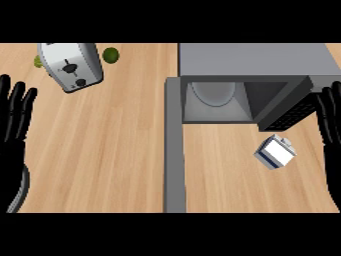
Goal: Pick up the milk, place it into the microwave and close the microwave
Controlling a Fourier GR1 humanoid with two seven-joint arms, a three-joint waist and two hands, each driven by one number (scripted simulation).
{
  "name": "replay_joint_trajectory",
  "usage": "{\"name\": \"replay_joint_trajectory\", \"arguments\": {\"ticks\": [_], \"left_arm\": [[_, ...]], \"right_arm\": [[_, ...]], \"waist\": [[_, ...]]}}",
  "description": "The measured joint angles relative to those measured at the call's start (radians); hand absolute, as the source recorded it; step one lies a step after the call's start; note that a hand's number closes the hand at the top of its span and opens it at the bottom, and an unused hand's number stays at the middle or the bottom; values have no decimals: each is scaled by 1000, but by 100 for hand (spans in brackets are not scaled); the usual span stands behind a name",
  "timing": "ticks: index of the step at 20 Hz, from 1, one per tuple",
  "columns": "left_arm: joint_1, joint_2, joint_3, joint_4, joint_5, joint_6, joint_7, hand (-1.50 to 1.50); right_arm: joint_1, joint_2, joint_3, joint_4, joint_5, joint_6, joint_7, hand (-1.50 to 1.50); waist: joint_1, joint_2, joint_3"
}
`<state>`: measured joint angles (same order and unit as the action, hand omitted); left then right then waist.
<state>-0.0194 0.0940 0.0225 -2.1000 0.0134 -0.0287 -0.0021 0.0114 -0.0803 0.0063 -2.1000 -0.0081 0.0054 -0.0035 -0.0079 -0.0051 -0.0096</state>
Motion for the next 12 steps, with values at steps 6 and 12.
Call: {"name": "replay_joint_trajectory", "arguments": {"ticks": [6, 12], "left_arm": [[-26, 36, 37, 60, 42, -57, -35, -150], [14, -31, -18, 95, 103, -54, 39, -150]], "right_arm": [[70, -109, -139, 46, -198, 199, -113, -150], [192, -195, -213, 138, -372, 420, -174, -150]], "waist": [[-1, 4, 8], [-3, 4, 10]]}}
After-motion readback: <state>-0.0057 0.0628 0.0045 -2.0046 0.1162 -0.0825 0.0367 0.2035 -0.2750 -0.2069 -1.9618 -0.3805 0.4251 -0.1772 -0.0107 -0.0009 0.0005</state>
